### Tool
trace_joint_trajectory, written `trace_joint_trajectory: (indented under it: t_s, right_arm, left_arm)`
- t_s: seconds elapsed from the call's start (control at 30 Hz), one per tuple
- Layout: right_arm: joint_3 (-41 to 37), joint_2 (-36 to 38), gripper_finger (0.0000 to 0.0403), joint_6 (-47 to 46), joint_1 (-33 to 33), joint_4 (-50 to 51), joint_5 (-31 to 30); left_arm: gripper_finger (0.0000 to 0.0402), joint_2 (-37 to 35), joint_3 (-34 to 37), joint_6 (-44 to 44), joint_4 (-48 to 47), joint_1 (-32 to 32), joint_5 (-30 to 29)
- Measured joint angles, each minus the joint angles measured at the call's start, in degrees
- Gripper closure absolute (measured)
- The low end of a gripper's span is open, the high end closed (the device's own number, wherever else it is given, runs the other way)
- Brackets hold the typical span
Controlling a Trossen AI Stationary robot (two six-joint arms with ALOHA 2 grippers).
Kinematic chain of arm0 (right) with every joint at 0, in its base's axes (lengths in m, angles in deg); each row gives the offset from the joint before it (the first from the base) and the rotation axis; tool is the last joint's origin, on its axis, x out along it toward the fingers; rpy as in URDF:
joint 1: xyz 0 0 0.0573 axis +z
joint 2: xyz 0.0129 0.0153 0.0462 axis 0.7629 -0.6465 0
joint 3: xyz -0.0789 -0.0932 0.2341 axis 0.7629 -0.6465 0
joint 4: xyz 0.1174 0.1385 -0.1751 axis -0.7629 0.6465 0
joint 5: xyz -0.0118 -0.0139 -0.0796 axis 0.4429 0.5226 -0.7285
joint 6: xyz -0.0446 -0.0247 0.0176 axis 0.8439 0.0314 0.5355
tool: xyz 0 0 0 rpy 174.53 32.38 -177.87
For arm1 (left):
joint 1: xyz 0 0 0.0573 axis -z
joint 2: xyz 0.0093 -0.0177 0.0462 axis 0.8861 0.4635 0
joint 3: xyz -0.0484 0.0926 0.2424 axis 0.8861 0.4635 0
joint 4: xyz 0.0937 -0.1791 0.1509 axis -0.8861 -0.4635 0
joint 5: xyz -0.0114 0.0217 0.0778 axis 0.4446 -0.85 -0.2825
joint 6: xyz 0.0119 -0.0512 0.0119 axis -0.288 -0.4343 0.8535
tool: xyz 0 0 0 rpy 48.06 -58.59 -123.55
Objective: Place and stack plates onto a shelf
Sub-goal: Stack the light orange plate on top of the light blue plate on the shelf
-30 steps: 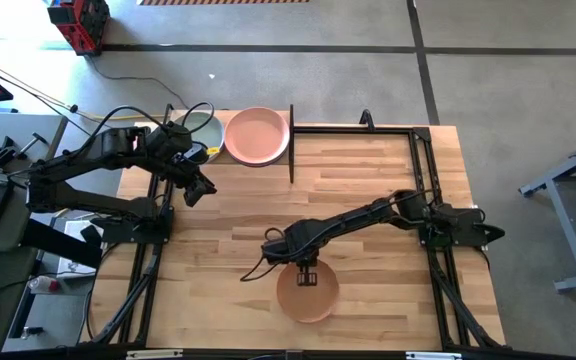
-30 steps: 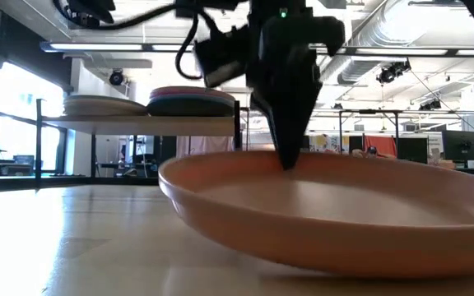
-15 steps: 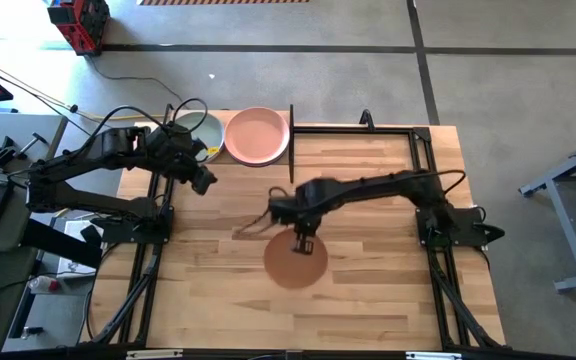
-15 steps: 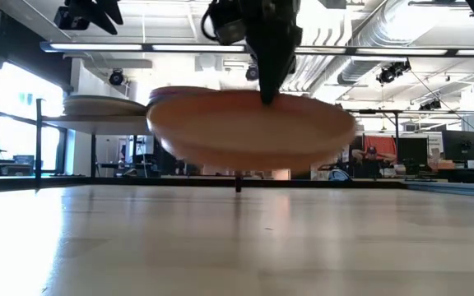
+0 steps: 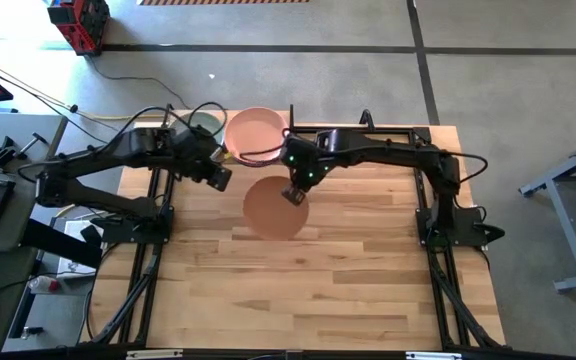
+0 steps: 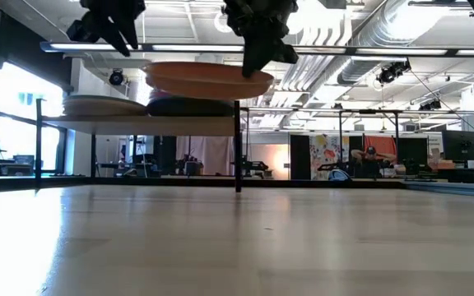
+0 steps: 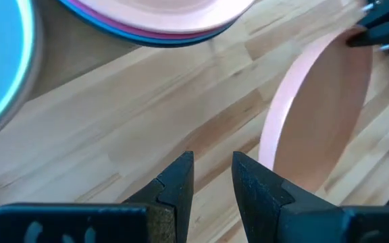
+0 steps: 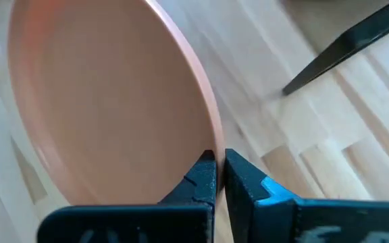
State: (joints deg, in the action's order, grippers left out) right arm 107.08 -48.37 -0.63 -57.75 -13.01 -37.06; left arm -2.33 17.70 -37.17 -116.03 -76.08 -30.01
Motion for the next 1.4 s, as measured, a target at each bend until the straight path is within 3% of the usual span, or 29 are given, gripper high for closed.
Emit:
trace_joint_trajectory:
  t_s: [0.43, 1.0, 1.4]
  right_arm:
    - [0.0, 0.05, 0.0403, 0.49, -2.87, -0.98, 0.48]
    - [0.0, 0.04, 0.0403, 0.94, -2.91, -2.17, 0.44]
    - [0.0, 0.02, 0.0403, 1.58, -2.91, -3.29, 0.46]
  left_arm:
    - [0.0312, 6.77, 0.02, 0.48, 9.62, 1.54, 0.85]
    - [0.0312, 11.65, 0.02, 1.36, 10.29, 1.77, 0.54]
    - [0.0367, 11.65, 0.02, 1.81, 12.27, 1.77, 0.52]
